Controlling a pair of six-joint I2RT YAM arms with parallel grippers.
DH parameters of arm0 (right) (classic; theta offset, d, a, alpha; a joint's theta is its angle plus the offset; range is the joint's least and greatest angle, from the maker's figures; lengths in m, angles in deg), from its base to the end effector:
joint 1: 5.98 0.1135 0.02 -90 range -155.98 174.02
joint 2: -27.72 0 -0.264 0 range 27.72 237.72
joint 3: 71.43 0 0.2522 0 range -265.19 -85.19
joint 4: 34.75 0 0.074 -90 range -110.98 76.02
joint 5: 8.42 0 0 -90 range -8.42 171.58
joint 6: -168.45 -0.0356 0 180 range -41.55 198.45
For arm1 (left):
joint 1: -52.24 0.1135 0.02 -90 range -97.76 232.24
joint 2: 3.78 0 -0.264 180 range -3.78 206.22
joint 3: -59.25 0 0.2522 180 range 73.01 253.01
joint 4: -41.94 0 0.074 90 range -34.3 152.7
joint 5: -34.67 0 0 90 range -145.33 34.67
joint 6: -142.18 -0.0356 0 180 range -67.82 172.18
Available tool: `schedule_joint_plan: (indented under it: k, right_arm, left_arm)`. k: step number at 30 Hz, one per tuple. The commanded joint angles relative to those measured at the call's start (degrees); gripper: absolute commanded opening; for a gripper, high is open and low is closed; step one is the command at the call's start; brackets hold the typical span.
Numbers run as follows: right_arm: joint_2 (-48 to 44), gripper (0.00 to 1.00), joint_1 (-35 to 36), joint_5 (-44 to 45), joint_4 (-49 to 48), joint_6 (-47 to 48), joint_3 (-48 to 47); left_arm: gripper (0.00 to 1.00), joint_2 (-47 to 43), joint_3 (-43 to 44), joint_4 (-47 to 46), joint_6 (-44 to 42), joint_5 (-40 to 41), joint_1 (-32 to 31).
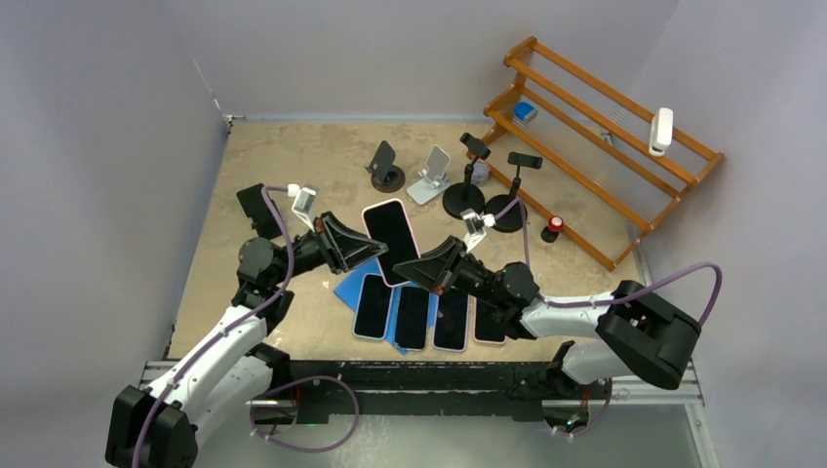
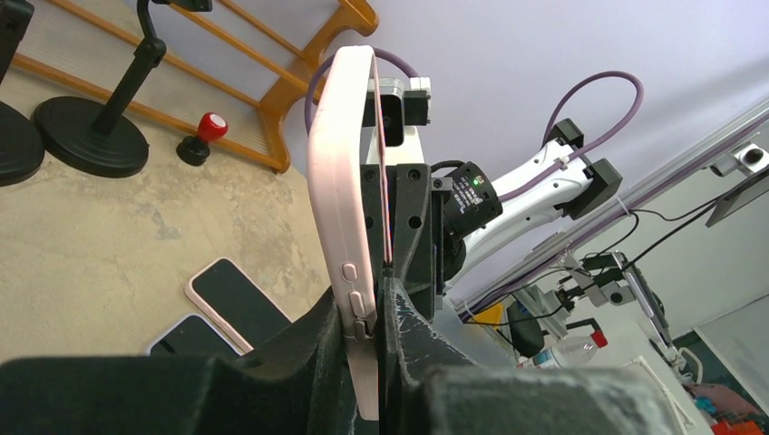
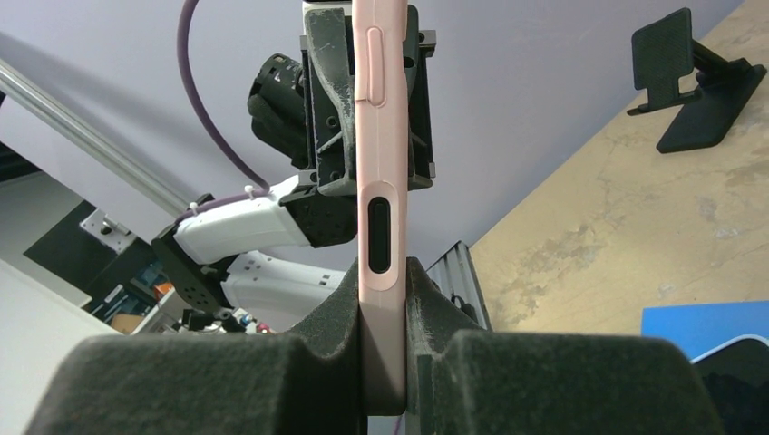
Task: Remove the phone from the phone stand
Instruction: Place the phone at the center of the board.
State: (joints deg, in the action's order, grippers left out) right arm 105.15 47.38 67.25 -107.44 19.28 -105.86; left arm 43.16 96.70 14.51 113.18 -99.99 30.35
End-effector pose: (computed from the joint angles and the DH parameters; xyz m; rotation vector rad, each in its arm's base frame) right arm 0.1369 0.1988 0.2529 -0.2062 1.2589 1.8718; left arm 0.1605 -0.0914 0.2954 0.2701 1.5480 -1.6665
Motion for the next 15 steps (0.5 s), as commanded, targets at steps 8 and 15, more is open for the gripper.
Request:
schedule_joint_plan:
  k: [8, 15]
  right_arm:
    - [-5.82, 0.83, 0.75, 2.18, 8.05, 5.25, -4.69]
    - [-8.47, 0.99, 0.73, 2.14, 19.14, 8.64, -6.75]
  left_arm:
    - [0.0, -1.75, 10.84, 24.97, -14.5, 5.36, -0.26]
    - [0.0, -3.26, 14.25, 33.48, -17.04, 8.18, -0.26]
